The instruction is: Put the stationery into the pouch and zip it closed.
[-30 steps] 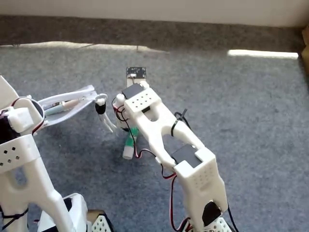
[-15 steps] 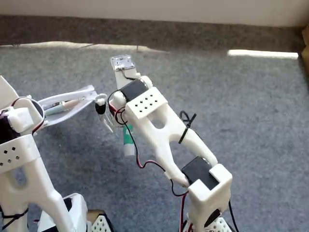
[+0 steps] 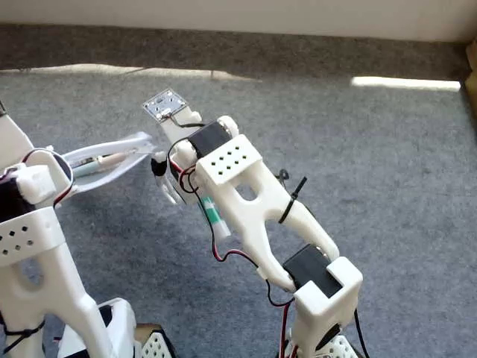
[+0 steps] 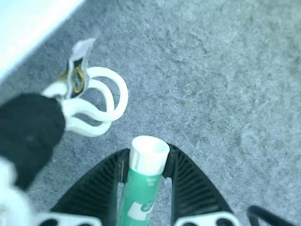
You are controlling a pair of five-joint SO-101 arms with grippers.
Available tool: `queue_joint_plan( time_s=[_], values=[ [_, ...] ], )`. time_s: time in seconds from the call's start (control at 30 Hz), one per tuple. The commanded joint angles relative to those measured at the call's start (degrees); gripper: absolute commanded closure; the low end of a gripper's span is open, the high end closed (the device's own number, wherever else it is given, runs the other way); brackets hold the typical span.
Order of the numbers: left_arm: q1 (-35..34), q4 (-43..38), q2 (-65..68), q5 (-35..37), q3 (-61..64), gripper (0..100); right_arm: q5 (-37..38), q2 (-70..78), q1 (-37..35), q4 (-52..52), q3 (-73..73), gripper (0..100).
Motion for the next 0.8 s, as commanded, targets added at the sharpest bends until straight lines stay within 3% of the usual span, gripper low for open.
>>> queue_joint_plan(
  time_s=[0.0, 0.33, 0.77],
  values=[
    [3.6, -0.9, -0.1, 0.4, -1.1, 99, 0.7, -6.1, -0.7, 2.2, -3.4, 99.0],
    [11.6, 0.6, -0.1, 0.4, -1.7, 99, 0.7, -17.0, -0.6, 0.1, 1.5, 99.0],
    [12.6, 0.8, -0.1, -1.5, -1.6, 99, 0.6, -32.7, -0.6, -10.3, 16.2, 98.9]
  ],
)
